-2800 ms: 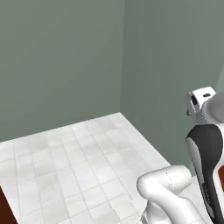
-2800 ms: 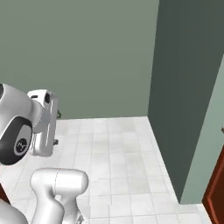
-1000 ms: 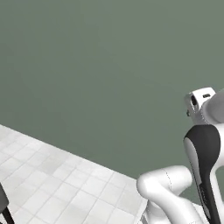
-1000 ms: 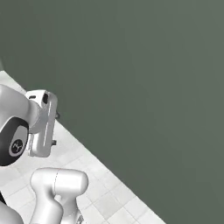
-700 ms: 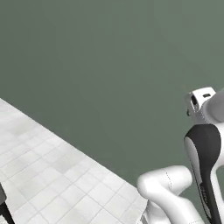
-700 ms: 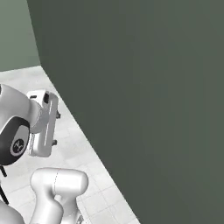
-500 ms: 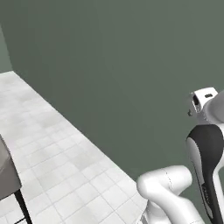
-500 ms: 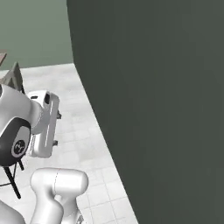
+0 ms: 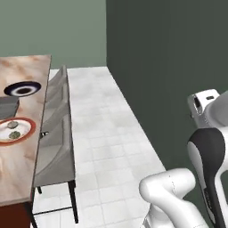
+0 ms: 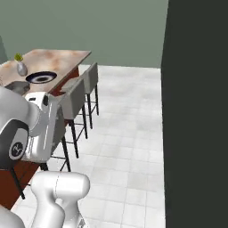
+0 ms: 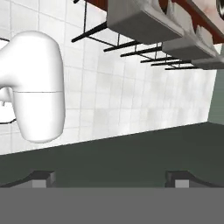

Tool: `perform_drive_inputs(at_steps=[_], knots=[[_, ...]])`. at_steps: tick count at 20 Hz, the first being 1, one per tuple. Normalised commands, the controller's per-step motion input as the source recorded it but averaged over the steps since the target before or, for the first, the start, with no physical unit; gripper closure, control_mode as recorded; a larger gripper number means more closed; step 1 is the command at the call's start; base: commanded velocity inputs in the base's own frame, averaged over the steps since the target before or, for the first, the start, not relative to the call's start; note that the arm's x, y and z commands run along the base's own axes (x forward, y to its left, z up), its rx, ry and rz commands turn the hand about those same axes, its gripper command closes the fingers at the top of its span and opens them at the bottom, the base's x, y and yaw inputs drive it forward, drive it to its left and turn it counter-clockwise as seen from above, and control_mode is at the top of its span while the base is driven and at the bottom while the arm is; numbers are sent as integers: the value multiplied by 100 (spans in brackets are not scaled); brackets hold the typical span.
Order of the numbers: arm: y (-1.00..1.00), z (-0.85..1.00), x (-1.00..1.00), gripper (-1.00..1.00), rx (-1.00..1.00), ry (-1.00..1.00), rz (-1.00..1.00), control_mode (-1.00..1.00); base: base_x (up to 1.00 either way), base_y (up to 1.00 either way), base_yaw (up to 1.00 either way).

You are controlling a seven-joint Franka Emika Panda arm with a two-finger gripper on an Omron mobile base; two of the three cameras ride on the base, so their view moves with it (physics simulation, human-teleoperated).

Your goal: Place two dumplings into each of the tupperware containers and then place the containers in the fridge.

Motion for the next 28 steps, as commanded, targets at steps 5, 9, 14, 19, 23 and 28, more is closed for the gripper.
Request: perform_drive_inputs(at_steps=[5,9,14,19,23,28], knots=[[0,0,0,-100,0,0,0,100,99,-57,52],[0,0,0,-100,0,0,0,100,86,-56,58],[0,0,0,-100,0,0,0,100,80,-30,70],[0,0,0,-100,0,0,0,100,79,-36,68],[0,0,0,-100,0,0,0,100,79,-38,68],[0,0,0,-100,0,0,0,100,68,-30,70]])
